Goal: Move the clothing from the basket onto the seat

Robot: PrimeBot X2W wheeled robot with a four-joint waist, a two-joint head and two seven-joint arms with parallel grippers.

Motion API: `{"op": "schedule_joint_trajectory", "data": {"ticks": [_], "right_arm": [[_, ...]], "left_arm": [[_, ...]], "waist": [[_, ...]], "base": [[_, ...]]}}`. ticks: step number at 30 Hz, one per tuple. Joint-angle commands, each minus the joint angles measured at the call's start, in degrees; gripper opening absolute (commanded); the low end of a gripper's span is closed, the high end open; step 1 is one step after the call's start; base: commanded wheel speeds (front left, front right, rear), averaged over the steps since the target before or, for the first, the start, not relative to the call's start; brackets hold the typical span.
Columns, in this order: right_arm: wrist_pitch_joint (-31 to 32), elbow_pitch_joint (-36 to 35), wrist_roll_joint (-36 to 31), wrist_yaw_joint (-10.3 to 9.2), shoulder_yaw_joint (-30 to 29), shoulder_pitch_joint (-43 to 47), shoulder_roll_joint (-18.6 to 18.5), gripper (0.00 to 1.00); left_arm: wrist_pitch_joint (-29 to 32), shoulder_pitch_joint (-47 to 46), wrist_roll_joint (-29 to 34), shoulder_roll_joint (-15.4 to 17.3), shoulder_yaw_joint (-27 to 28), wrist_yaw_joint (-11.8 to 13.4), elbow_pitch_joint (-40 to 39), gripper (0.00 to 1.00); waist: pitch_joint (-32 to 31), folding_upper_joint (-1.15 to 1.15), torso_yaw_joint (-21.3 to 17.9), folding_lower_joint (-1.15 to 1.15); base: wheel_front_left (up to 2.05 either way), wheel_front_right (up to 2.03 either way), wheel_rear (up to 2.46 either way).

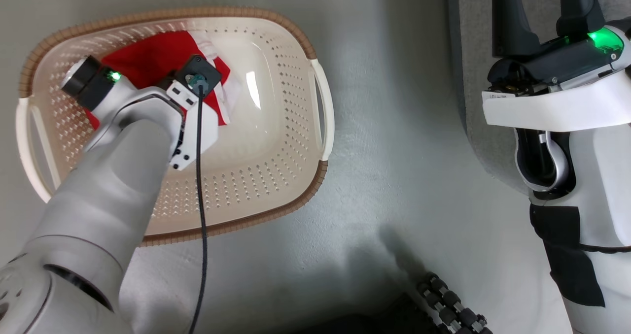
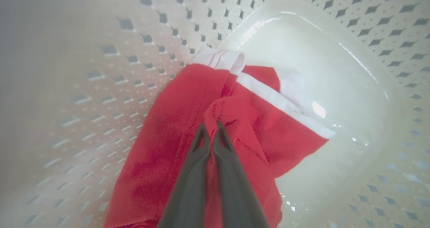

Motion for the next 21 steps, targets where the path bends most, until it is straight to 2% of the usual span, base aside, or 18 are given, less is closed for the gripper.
{"op": "schedule_joint_trajectory", "data": {"ticks": [1,6,13,17,21], "right_arm": [[-0.3,-0.8,0.5,0.17,0.6,2.0,0.1,1.0],[-0.3,0.9,0.3,0.17,0.9,2.6,-0.6,1.0],[-0.3,3.9,0.2,0.17,0.2,4.8,-1.9,1.0],[-0.3,5.8,0.1,0.17,0.3,6.0,-2.6,1.0],[-0.3,7.4,0.0,0.17,0.4,6.9,-3.0,1.0]], "left_arm": [[0.0,0.4,-0.9,-0.3,1.3,-0.6,-0.4,0.0],[-3.6,1.1,-2.7,-1.9,2.1,-1.6,-0.4,0.0],[-10.4,5.2,-5.8,-3.8,3.5,-1.6,-0.4,0.0],[-13.9,9.7,-7.4,-4.1,4.2,-2.1,-1.5,0.0],[-14.7,12.5,-8.9,-3.5,6.1,-2.4,-5.3,0.0]], "waist": [[-2.3,0.0,0.6,0.0],[-6.6,0.0,1.7,0.0],[-13.1,0.0,4.7,0.0],[-17.0,0.0,6.2,0.0],[-20.8,0.0,7.4,0.0]], "base": [[0.0,0.0,0.0],[0.0,0.0,0.0],[0.0,0.0,0.0],[0.0,0.0,0.0],[0.0,0.0,0.0]]}}
